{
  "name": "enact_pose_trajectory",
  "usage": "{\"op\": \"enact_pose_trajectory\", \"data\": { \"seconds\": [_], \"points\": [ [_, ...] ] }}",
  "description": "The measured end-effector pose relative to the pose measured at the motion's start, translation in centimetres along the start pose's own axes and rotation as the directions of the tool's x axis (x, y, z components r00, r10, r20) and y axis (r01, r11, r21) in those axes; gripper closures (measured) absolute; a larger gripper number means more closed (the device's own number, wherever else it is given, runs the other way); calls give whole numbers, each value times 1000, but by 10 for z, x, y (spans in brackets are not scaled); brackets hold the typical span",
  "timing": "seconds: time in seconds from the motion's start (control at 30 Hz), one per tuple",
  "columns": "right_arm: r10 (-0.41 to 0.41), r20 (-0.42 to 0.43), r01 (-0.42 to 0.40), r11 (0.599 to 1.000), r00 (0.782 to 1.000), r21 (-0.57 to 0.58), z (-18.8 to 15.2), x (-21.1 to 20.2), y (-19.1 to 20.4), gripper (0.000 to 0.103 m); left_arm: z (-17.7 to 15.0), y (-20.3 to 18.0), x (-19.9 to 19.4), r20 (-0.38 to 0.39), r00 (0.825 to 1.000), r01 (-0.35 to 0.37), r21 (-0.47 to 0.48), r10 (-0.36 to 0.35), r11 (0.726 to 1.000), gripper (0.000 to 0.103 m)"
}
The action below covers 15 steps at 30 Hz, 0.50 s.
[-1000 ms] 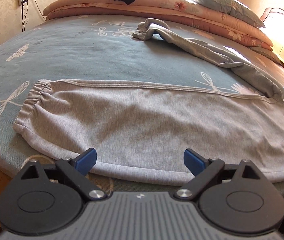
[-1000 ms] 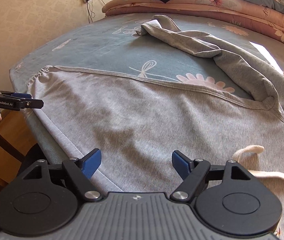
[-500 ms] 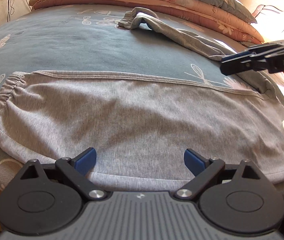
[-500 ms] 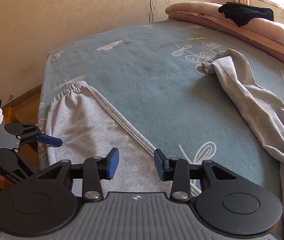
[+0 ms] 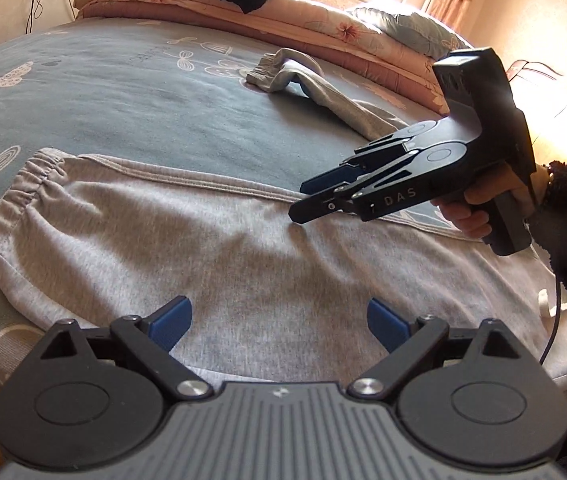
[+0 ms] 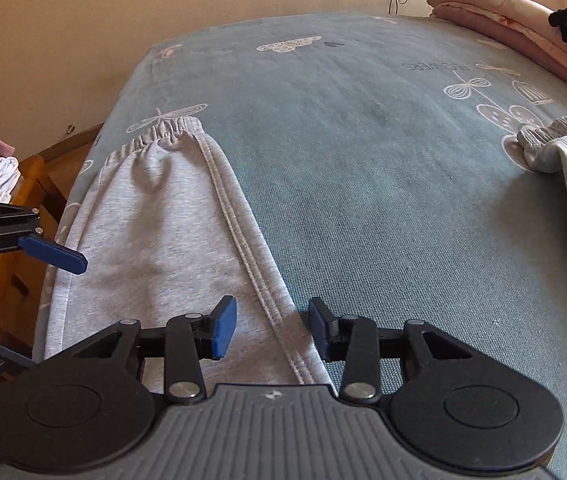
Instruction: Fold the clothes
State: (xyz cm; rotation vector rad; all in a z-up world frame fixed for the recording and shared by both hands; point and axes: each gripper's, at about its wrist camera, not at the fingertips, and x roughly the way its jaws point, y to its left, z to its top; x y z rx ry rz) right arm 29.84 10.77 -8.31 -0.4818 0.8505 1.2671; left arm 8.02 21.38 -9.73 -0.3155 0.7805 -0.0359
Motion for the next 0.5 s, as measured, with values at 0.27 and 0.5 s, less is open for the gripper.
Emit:
{"op": "enact_pose_trajectory", "data": {
  "seconds": [0.27,0.5],
  "points": [
    [33,25,-32,999,999,-32,4,-14,5,97,-9,-3,13,-13,1000,6,40,-6,999,4],
    [207,37,-201,973,978,-112,-2,-36,49,99,-11,-6,15,-9,1000,3,66,-2,998,2]
  ]
}}
